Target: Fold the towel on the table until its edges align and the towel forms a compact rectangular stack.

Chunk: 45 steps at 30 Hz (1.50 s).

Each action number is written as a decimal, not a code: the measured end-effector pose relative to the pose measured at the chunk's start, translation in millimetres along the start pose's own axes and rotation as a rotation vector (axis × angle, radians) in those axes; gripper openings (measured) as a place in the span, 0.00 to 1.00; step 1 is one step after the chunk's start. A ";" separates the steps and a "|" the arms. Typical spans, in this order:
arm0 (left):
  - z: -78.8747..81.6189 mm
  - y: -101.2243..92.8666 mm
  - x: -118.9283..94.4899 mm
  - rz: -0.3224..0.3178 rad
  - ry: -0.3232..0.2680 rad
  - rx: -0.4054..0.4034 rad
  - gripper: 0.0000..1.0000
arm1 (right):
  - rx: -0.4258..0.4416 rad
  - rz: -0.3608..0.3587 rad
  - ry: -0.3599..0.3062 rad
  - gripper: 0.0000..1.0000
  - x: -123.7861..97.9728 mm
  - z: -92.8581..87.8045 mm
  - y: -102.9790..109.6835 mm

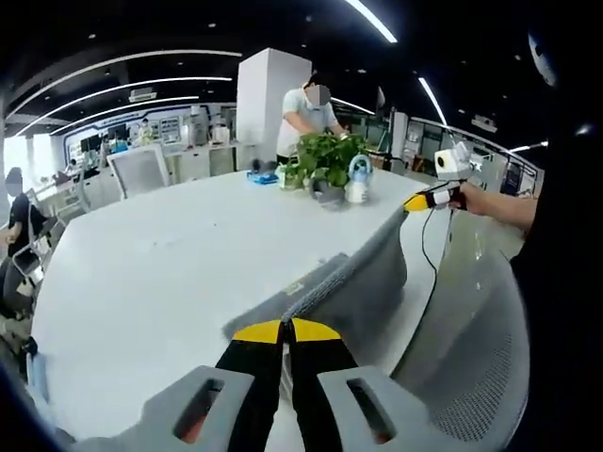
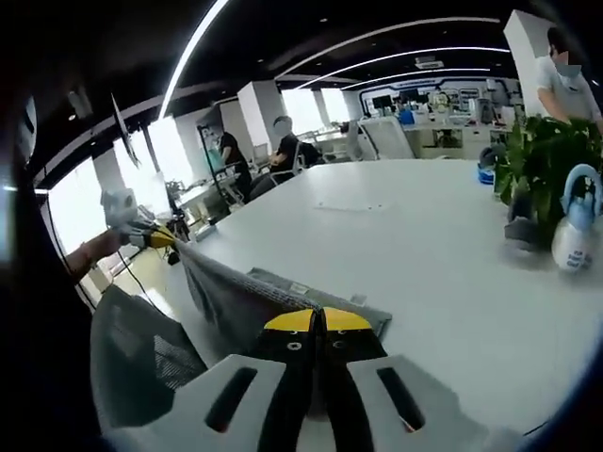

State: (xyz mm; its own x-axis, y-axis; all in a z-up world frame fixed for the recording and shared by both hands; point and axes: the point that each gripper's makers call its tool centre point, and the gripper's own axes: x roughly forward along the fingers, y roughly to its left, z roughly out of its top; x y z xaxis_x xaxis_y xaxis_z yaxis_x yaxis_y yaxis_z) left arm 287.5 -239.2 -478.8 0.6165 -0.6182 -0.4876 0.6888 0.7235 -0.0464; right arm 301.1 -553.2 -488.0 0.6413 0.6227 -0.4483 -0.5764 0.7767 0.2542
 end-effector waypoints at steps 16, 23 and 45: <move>-9.8 12.7 20.4 -0.008 0.040 -0.048 0.02 | 0.030 -0.009 0.055 0.00 20.3 -8.8 -13.0; -16.4 17.5 30.9 -0.007 0.063 -0.062 0.02 | 0.017 -0.020 0.105 0.00 26.2 -18.7 -20.6; -26.1 27.1 41.5 -0.008 0.099 -0.059 0.02 | 0.003 -0.025 0.170 0.00 43.1 -24.7 -41.4</move>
State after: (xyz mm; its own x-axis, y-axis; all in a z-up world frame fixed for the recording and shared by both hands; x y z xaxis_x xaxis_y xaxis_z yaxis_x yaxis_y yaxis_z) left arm 321.8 -237.2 -523.0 0.5679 -0.5930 -0.5709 0.6685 0.7369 -0.1005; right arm 340.1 -560.9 -539.0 0.5609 0.5781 -0.5927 -0.5593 0.7924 0.2436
